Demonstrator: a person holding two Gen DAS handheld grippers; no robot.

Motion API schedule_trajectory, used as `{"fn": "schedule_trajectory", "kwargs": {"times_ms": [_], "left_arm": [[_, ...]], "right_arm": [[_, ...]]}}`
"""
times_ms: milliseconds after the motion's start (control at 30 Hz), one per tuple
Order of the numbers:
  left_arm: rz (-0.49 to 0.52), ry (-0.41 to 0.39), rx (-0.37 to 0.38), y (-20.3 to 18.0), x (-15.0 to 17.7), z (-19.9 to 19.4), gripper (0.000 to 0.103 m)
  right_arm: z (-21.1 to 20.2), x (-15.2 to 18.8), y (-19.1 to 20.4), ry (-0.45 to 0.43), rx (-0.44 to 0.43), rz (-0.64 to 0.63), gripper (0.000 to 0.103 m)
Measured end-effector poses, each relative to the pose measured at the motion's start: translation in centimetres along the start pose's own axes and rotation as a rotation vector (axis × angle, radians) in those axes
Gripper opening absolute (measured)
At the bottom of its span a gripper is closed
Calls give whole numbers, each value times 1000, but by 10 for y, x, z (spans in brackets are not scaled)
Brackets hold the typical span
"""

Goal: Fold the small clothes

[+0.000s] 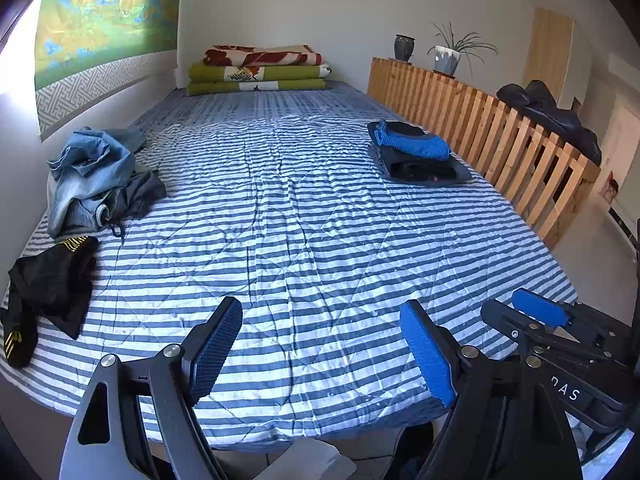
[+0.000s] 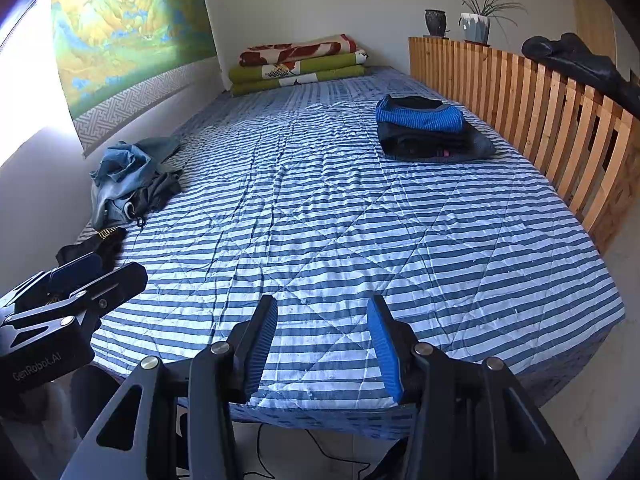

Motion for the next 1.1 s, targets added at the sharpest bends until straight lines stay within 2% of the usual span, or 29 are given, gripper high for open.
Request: {"fn": "schedule_trajectory", "kwargs": {"times_ms": [1100], "left_arm": [[-7, 15, -5, 5, 4, 7, 85]], "right_arm": [[8, 6, -1, 28, -1, 2, 43]]}}
Point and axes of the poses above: each gripper's, at about its wrist camera, not at the fingertips, and z roughly the way its jaws point, y to its left, x to its underside, the point moved 9 cm from there along z, roughly the way its jaws point, and after that the axes turned 9 degrees about x, right-handed, at the moved point
